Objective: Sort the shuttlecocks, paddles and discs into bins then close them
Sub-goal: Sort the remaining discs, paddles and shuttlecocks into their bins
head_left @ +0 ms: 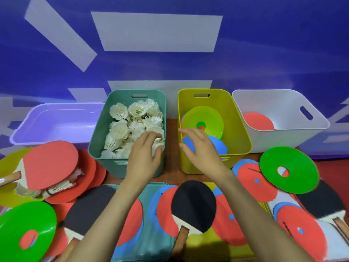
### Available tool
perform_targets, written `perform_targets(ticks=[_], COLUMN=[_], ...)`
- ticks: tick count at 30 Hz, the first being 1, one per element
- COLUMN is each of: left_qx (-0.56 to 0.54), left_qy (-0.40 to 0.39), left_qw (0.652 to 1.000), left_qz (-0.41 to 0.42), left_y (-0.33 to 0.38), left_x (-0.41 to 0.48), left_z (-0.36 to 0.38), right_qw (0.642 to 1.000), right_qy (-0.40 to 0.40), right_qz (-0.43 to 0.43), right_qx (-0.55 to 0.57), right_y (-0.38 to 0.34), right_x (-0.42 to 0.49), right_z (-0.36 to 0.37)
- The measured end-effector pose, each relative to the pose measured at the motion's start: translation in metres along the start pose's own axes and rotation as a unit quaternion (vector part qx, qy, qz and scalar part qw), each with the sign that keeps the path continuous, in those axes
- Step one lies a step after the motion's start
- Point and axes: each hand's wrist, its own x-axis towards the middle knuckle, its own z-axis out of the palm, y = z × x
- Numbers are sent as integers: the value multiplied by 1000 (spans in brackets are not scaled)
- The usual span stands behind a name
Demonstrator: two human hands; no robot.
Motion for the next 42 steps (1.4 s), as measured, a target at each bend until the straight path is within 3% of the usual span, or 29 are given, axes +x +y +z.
perform_targets(ticks=[4,10,15,20,23,29,33,38,42], left_qx=[-47,-81,-63,-71,-80,-91,-120,-178,-242], left_qy=[-9,-47,-154,-240,-267,-340,-321,-286,-213], left_qw=[998,996,985,966,958,921,910,894,876], left_qz=[28,0,-40,-58,-65,-167,-235,-296,-359], left_y=[44,90,122,168,199,237,243,251,249], left_x=[-34,-79,-103,-105,-93,-67,-60,-52,-51], left_z=[39,97,160,223,263,337,366,383,391], right_qw=[1000,1000,991,957,941,924,911,888,884], right_qy=[24,6,-29,-65,-39,23,80,86,142], right_qz=[-7,22,130,279,329,365,400,450,440], right_qx=[16,21,-23,-39,-64,-113,-63,31,77], right_y=[23,76,143,207,243,294,323,343,344], right_x=[-49,-123,-182,-227,-237,-229,-217,-206,-213], right_z=[-34,-68,-85,-115,-134,-164,-172,-175,-178])
